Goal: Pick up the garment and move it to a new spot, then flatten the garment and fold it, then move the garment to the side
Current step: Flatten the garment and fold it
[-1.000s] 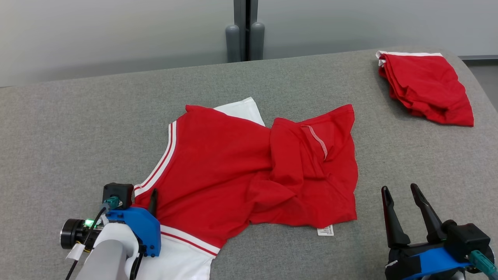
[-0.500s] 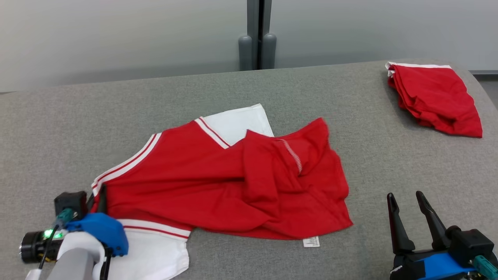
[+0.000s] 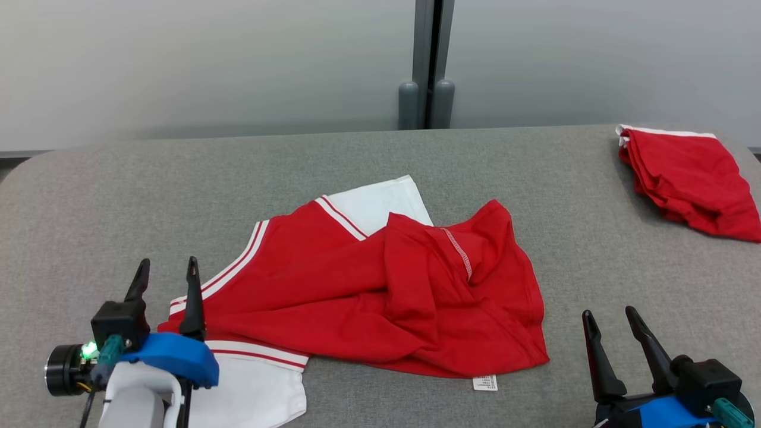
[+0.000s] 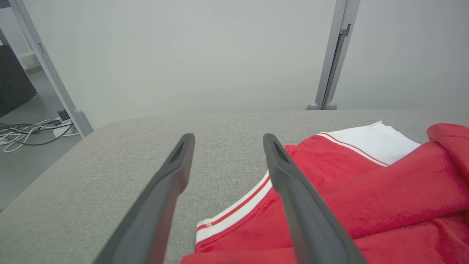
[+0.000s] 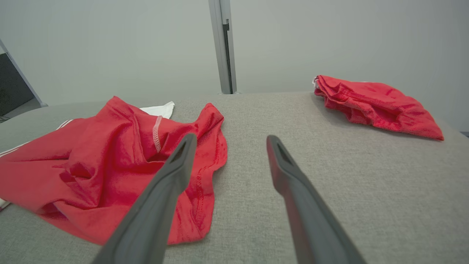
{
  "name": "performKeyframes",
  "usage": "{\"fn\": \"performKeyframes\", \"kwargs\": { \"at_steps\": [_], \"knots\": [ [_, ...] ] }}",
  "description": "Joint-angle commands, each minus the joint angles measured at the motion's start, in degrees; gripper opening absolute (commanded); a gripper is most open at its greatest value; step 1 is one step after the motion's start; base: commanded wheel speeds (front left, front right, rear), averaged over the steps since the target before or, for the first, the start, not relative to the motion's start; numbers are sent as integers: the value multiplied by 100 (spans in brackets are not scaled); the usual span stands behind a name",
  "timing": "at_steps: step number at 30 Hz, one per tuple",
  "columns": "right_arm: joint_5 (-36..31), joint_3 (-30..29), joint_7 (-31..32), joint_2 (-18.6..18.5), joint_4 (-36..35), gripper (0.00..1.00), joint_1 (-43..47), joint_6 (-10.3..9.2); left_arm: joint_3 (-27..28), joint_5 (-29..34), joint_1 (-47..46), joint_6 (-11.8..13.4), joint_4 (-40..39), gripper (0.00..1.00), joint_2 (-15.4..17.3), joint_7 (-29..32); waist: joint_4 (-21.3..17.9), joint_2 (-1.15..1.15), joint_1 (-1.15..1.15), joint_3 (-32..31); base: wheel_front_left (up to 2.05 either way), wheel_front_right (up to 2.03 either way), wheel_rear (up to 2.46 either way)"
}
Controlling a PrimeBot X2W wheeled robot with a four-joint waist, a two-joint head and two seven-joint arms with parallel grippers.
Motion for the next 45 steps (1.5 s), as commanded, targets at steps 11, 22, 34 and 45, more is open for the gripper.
{"fn": "performKeyframes", "kwargs": {
  "at_steps": [11,22,34,45],
  "knots": [
    [57,81,-28,-2,46,100,173,3,506,484,1487,-112,-2229,100,-542,-27,131,0,0,-264,0,0,0],
    [103,209,-28,-72,86,100,171,3,714,754,1973,-269,-2563,100,-813,-27,274,0,0,-252,0,0,0],
    [155,1383,135,-609,651,100,-933,3,637,816,1746,-340,-2624,100,-881,-27,537,0,0,-113,0,0,0],
    [496,2405,262,-1087,2144,100,-2036,2,422,648,1597,-275,-2600,100,-888,-28,1059,0,0,167,0,0,0]
  ]
}}
